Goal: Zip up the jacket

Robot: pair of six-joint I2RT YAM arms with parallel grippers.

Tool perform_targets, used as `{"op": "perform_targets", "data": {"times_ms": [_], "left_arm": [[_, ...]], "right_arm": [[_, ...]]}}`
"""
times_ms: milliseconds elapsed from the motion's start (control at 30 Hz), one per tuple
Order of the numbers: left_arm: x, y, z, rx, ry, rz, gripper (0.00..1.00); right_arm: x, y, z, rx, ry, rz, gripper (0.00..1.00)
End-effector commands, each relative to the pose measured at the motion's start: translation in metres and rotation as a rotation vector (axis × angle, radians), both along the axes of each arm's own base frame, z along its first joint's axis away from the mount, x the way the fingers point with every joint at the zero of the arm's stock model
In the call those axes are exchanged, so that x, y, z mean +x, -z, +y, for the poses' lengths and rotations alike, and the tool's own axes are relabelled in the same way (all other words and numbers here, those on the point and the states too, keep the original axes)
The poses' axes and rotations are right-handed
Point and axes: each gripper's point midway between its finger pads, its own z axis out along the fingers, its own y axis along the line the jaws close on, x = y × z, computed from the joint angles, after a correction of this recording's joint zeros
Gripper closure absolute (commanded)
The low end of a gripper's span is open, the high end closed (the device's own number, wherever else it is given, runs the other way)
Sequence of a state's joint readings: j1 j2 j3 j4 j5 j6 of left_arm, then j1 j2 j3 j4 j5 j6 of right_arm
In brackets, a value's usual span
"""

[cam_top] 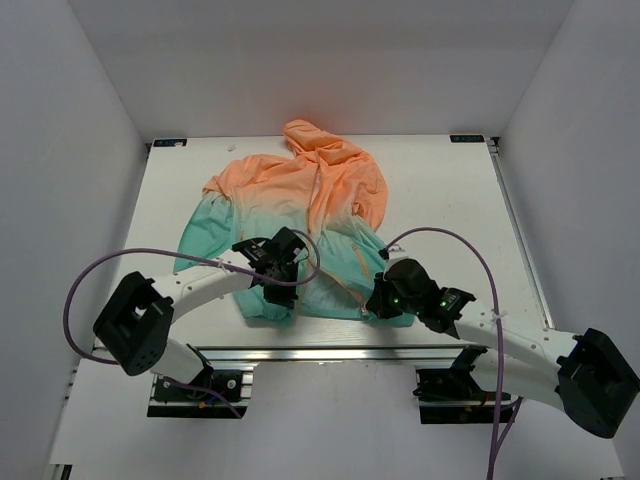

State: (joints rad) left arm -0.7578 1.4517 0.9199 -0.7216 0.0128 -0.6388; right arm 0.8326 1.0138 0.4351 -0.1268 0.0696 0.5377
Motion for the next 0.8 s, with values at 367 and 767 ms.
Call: {"op": "perform_targets", "data": {"times_ms": [367, 767], "left_arm": [[-0.025, 0.022, -0.008, -0.062, 0.066, 0.122, 0.53], [-0.033, 0.037, 0.017, 0.133, -0.079, 0.08, 0.49]], "right_arm": [[0.004, -0.003, 0.008, 0.012, -0.012, -0.005, 1.0], [0.007, 0.003, -0.003, -0.017, 0.04, -0.014, 1.0]]}}
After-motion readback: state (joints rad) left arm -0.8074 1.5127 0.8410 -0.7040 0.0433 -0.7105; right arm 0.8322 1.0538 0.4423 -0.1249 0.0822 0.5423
